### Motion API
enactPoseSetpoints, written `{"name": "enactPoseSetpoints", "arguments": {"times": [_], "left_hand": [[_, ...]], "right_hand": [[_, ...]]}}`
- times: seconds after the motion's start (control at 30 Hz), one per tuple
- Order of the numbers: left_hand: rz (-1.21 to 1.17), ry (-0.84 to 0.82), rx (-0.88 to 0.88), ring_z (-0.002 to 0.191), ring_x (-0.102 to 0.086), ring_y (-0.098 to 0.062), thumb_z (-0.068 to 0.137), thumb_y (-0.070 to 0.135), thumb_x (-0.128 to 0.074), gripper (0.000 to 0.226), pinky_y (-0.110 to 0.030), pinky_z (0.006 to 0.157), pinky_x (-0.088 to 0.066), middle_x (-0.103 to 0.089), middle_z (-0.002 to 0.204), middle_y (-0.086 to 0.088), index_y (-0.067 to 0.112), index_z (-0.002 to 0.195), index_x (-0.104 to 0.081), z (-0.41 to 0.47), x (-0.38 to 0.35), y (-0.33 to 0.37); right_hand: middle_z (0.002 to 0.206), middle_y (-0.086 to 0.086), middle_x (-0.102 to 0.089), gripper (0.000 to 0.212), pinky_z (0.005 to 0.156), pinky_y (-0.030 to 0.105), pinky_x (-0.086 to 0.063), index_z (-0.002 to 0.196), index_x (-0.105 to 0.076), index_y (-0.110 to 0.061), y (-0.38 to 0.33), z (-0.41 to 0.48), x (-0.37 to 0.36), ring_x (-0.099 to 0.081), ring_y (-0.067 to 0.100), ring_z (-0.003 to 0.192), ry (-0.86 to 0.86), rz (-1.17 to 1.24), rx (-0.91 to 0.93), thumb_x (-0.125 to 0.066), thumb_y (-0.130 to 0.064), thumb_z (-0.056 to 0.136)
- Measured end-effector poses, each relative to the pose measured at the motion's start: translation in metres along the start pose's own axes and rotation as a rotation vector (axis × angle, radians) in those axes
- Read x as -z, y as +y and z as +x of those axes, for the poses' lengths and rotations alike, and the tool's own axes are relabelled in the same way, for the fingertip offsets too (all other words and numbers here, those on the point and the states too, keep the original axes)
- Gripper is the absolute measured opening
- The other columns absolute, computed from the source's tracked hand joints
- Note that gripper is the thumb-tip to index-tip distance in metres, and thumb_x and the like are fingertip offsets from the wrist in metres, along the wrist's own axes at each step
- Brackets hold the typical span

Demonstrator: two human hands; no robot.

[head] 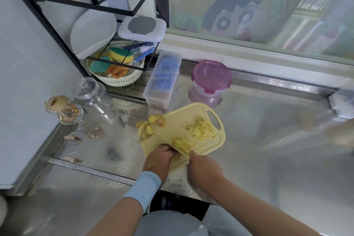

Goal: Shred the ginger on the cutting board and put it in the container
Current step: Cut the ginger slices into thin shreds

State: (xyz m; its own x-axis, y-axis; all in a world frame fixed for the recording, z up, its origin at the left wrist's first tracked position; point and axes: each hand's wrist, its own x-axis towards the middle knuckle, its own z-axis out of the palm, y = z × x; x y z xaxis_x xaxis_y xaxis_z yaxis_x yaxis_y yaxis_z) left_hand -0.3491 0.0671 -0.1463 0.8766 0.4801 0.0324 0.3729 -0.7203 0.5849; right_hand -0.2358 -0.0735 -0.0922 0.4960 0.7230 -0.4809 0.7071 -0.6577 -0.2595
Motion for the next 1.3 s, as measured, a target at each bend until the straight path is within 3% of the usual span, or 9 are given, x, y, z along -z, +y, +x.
{"name": "enactPoseSetpoints", "arguments": {"times": [0.17, 0.47, 0.57, 0.7, 0.8, 0.97, 1.1, 1.2, 1.3], "left_hand": [[-0.019, 0.036, -0.010, 0.103, -0.054, -0.014, 0.085, 0.035, -0.040, 0.043, -0.032, 0.083, -0.053, -0.067, 0.107, -0.001, 0.022, 0.105, -0.075, -0.003, -0.003, -0.005], [-0.003, 0.085, -0.095, 0.093, -0.049, -0.006, 0.081, 0.030, -0.046, 0.035, -0.017, 0.076, -0.049, -0.071, 0.094, 0.002, 0.021, 0.091, -0.078, 0.002, -0.003, -0.003], [-0.036, 0.058, -0.034, 0.100, -0.052, -0.009, 0.084, 0.034, -0.041, 0.041, -0.019, 0.084, -0.043, -0.069, 0.103, -0.001, 0.021, 0.099, -0.077, -0.001, -0.008, -0.007], [-0.060, 0.023, 0.034, 0.109, -0.055, -0.013, 0.088, 0.036, -0.038, 0.044, -0.016, 0.090, -0.035, -0.064, 0.117, 0.003, 0.024, 0.111, -0.074, -0.003, -0.010, -0.008], [-0.047, 0.037, 0.023, 0.111, -0.052, -0.010, 0.088, 0.035, -0.039, 0.045, -0.013, 0.092, -0.032, -0.063, 0.119, 0.001, 0.021, 0.112, -0.073, -0.003, -0.010, -0.006], [-0.024, 0.134, -0.129, 0.095, -0.050, -0.007, 0.080, 0.026, -0.047, 0.034, -0.019, 0.079, -0.048, -0.071, 0.096, -0.001, 0.017, 0.092, -0.077, 0.001, -0.006, -0.005], [-0.023, 0.129, -0.129, 0.095, -0.049, -0.007, 0.079, 0.024, -0.051, 0.029, -0.023, 0.075, -0.054, -0.070, 0.096, 0.001, 0.019, 0.090, -0.077, -0.001, -0.007, -0.007], [-0.044, 0.109, -0.084, 0.099, -0.049, -0.009, 0.078, 0.013, -0.065, 0.022, -0.030, 0.079, -0.054, -0.069, 0.102, -0.001, 0.018, 0.096, -0.077, -0.001, -0.009, -0.008], [-0.075, 0.084, -0.036, 0.104, -0.049, -0.008, 0.084, 0.027, -0.048, 0.035, -0.031, 0.084, -0.052, -0.068, 0.109, 0.000, 0.020, 0.104, -0.076, -0.004, -0.010, -0.011]], "right_hand": [[0.099, 0.006, -0.064, 0.034, 0.063, 0.035, -0.045, 0.119, -0.042, -0.016, -0.012, 0.010, 0.005, -0.063, 0.028, 0.083, -0.046, -0.026, -0.022, -0.057, -0.008, 0.089], [0.078, -0.004, -0.045, 0.015, 0.063, 0.034, -0.044, 0.114, -0.040, -0.019, 0.002, -0.009, 0.003, -0.052, 0.023, 0.073, -0.005, -0.023, 0.011, -0.043, -0.019, 0.100], [0.080, -0.004, -0.046, 0.012, 0.064, 0.033, -0.042, 0.107, -0.038, -0.019, 0.000, -0.008, 0.002, -0.056, 0.024, 0.078, -0.018, -0.036, 0.015, -0.043, -0.015, 0.097], [0.103, 0.006, -0.063, 0.028, 0.066, 0.033, -0.041, 0.128, -0.041, -0.015, -0.008, 0.005, 0.003, -0.057, 0.024, 0.081, 0.000, -0.028, 0.009, -0.042, -0.017, 0.100], [0.097, 0.004, -0.061, 0.025, 0.064, 0.033, -0.041, 0.126, -0.042, -0.015, -0.007, 0.005, 0.006, -0.053, 0.023, 0.076, 0.006, -0.034, 0.010, -0.041, -0.018, 0.100], [0.073, -0.006, -0.037, 0.020, 0.049, 0.026, -0.029, 0.118, -0.042, -0.015, -0.001, -0.008, 0.008, -0.044, 0.016, 0.064, 0.006, -0.057, 0.046, -0.042, -0.015, 0.098], [0.074, -0.005, -0.040, 0.011, 0.056, 0.030, -0.036, 0.108, -0.039, -0.017, 0.000, -0.008, 0.009, -0.045, 0.017, 0.065, -0.013, -0.046, 0.037, -0.042, -0.014, 0.098], [0.083, 0.000, -0.054, 0.024, 0.063, 0.034, -0.041, 0.121, -0.043, -0.014, -0.004, 0.003, 0.006, -0.059, 0.026, 0.077, -0.023, -0.036, 0.022, -0.044, -0.012, 0.097], [0.095, 0.009, -0.062, 0.015, 0.064, 0.035, -0.043, 0.110, -0.043, -0.016, -0.012, 0.015, 0.007, -0.065, 0.032, 0.087, -0.035, -0.013, 0.009, -0.044, -0.011, 0.096]]}}
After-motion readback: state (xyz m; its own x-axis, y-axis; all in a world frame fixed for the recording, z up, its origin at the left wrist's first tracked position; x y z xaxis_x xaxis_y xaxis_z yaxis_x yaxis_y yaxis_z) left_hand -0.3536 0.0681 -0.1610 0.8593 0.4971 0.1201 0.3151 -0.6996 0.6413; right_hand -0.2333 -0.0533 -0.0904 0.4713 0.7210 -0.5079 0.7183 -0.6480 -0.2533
